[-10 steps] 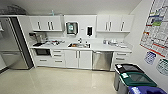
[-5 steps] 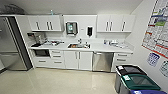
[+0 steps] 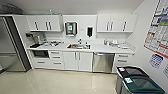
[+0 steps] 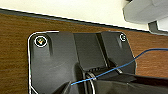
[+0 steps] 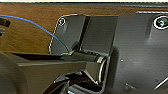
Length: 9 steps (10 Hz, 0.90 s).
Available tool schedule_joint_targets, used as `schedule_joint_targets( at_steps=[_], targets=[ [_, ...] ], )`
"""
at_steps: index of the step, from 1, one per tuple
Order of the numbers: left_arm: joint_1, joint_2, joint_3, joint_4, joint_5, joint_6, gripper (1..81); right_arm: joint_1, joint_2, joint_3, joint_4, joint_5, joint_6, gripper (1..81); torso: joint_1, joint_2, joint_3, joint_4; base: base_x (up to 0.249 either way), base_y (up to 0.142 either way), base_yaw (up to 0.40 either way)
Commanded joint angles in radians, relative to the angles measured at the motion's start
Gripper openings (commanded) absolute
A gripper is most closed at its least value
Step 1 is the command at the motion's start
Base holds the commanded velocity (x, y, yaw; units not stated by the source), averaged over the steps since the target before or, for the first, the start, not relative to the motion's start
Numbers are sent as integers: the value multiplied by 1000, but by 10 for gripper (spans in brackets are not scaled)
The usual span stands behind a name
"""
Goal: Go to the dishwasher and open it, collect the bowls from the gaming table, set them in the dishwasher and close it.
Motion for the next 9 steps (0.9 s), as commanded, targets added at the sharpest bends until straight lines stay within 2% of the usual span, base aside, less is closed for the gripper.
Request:
schedule_joint_targets(
  at_steps=[1, 9],
  targets=[
    [-47, -16, 12, 8, 49, 7, 811, 47, -6, 24, 5, -52, -5, 811, 0, 0, 0, 0, 115, 0, 0],
    [-48, -14, 12, 8, 49, 7, 811, 50, -6, 21, 5, -52, -5, 811, 0, 0, 0, 0, 108, 0, 0]
  ],
)
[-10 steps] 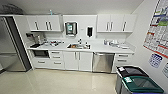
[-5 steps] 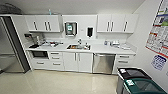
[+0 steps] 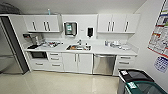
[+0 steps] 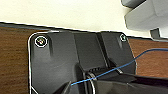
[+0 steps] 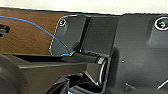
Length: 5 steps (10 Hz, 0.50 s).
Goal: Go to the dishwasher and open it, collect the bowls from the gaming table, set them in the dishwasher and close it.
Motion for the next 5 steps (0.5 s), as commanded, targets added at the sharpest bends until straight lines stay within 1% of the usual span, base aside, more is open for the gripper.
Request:
schedule_joint_targets(
  at_steps=[1, 5],
  targets=[
    [-48, -14, 12, 8, 48, 7, 811, 48, -7, 17, 5, -52, -5, 811, 0, 0, 0, 0, 107, 0, 0],
    [-49, -13, 12, 8, 48, 7, 811, 46, -8, 17, 5, -52, -5, 811, 0, 0, 0, 0, 107, 0, 0]
  ],
)
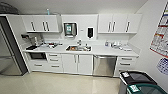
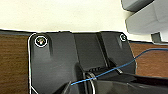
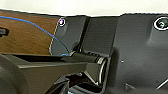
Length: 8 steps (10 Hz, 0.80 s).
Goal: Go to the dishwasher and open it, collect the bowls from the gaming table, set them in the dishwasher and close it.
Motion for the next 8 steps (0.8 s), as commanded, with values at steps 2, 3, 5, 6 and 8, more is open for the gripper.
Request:
schedule_joint_targets(
  at_steps=[2, 3, 5, 6, 8],
  targets=[
    [-48, -16, 12, 9, 48, 7, 811, 46, -6, 19, 5, -52, -5, 811, 0, 0, 0, 0, 107, 0, 0],
    [-49, -16, 12, 9, 48, 7, 811, 45, -6, 19, 5, -52, -5, 811, 0, 0, 0, 0, 108, 0, 0],
    [-48, -16, 12, 9, 48, 7, 811, 43, -9, 17, 5, -52, -5, 811, -1, 0, 0, 0, 107, 0, 0],
    [-48, -16, 12, 9, 48, 7, 811, 42, -12, 16, 5, -52, -5, 811, -1, 0, 0, 0, 107, 0, 0],
    [-48, -19, 9, 7, 47, 7, 811, 42, -16, -3, 12, -50, -5, 811, -1, 0, 0, 0, 107, 0, 0]
  ],
)
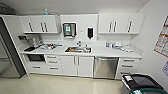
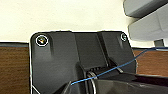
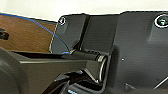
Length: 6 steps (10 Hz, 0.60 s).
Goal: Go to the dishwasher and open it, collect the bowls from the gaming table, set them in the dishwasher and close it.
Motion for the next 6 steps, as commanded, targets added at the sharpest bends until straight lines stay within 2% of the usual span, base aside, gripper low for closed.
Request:
schedule_joint_targets(
  at_steps=[1, 6],
  targets=[
    [-49, -23, 9, 6, 48, 7, 811, 47, -21, -14, 15, -50, -3, 811, 0, 0, 0, 0, 107, 0, 0],
    [-50, -54, 7, -2, 48, 7, 811, 45, -64, -23, 18, -50, -2, 811, -1, 0, 0, 0, 107, 0, 0]
  ],
)
